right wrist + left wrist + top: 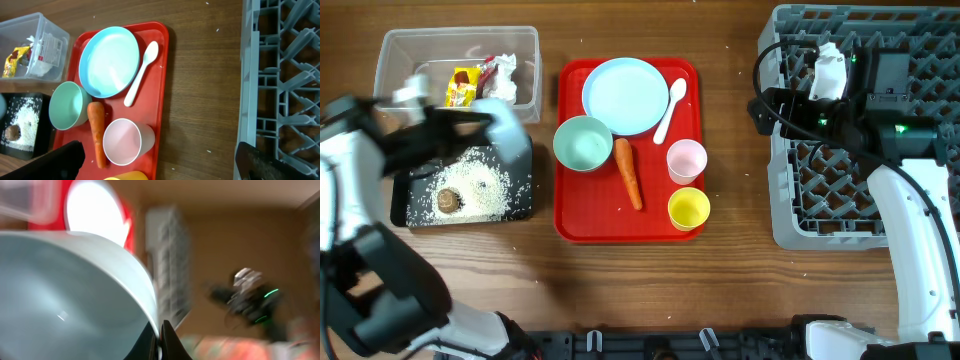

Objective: Sort waste into correct bins and load items into the dishwasher rack
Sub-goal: 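Tip the blue bowl over the black tray to dump the cookie, then set the empty blue bowl back on the red tray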

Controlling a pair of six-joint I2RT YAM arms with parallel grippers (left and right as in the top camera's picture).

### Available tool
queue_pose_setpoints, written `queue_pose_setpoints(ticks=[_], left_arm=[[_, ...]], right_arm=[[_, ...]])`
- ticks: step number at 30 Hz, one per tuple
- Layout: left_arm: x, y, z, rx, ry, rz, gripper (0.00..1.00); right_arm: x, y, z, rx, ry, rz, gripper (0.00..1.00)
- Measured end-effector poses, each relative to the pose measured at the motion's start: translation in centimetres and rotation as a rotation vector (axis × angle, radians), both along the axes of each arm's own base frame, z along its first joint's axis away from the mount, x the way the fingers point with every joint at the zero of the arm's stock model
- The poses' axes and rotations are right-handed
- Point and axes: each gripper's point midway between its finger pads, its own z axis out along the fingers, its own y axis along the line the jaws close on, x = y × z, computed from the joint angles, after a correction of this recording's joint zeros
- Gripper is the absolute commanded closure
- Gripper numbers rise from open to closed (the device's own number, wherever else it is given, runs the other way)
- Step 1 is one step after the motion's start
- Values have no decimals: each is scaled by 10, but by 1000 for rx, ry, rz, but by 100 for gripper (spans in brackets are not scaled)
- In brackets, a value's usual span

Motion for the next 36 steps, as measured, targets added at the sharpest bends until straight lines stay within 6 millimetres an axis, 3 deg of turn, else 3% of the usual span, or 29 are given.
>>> queue_pose_setpoints(ticks=[2, 8, 14, 18, 22, 24, 30, 33, 36], left_arm=[[-11, -43, -15, 166, 56, -130, 96], [-47, -106, -80, 689, 294, -315, 96], [-68, -153, -97, 1011, 280, -338, 96], [-76, -166, -109, 1126, 240, -314, 96], [-84, -169, -121, 1168, 236, -317, 80], [-88, -171, -124, 1182, 233, -324, 55], [-86, -172, -126, 1183, 228, -306, 17], [-70, -183, -116, 1151, 159, -283, 11], [-19, -217, -80, 1051, -70, -203, 11]], right_arm=[[0, 0, 0, 0, -1, 0, 0], [1, 0, 0, 2, -2, -2, 1], [0, 0, 0, 2, -1, -2, 0], [0, 0, 0, 2, 1, -2, 0], [0, 0, 0, 2, 2, -2, 1], [0, 0, 0, 2, 3, -2, 1], [-1, 0, -1, 2, 5, -2, 1], [-1, 0, -1, 2, 5, -2, 0], [-1, 0, -1, 2, 5, -2, 0]])
